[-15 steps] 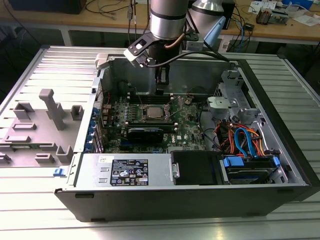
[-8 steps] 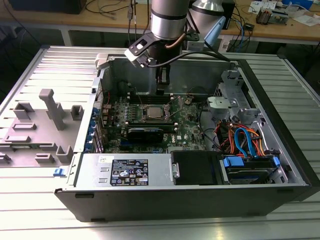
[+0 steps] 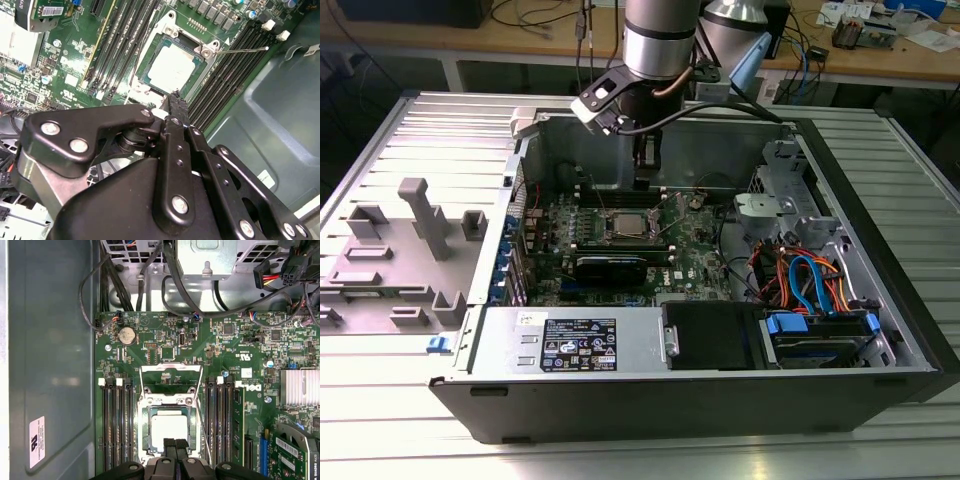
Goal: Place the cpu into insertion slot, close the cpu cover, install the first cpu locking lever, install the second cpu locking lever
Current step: 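Close the cpu cover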
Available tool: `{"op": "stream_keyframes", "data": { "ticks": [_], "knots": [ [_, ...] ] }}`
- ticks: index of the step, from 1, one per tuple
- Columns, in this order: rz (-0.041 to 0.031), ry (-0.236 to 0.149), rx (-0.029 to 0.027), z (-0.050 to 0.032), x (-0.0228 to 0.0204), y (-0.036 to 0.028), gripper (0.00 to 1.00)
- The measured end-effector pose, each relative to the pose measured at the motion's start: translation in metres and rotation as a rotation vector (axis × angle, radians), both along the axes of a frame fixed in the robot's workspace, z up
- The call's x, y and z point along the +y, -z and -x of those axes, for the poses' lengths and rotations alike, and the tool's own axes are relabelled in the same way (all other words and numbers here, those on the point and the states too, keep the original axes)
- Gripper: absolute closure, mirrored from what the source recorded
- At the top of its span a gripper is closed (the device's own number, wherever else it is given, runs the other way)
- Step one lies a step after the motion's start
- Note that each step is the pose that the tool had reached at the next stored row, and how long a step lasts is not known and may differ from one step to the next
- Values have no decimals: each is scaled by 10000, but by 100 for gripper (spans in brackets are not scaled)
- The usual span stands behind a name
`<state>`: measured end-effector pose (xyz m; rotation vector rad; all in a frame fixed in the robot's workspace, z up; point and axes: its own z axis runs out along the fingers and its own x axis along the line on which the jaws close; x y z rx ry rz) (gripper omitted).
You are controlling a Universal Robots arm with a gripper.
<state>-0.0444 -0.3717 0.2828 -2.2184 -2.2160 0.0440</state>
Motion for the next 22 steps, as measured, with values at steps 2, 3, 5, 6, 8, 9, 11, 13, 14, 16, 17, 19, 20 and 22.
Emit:
{"op": "stream_keyframes", "data": {
  "ticks": [2,3,5,6,8,9,11,13,14,16,17,19,20,22],
  "knots": [
    [-1,0,0,-7,0,0,89],
    [-1,0,0,-12,0,0,89],
    [-2,1,0,-19,0,1,89],
    [-2,0,0,-21,0,1,89],
    [-3,0,0,-27,0,1,89],
    [-4,1,0,-29,0,1,89],
    [-5,0,0,-34,0,1,89],
    [-7,0,0,-38,0,1,89],
    [-7,0,0,-40,0,1,89],
    [-10,-1,0,-48,0,1,89],
    [-11,0,0,-50,0,1,89],
    [-11,2,0,-52,0,1,89],
    [-11,0,0,-55,0,2,89],
    [-11,0,0,-59,0,2,89]
  ]
}}
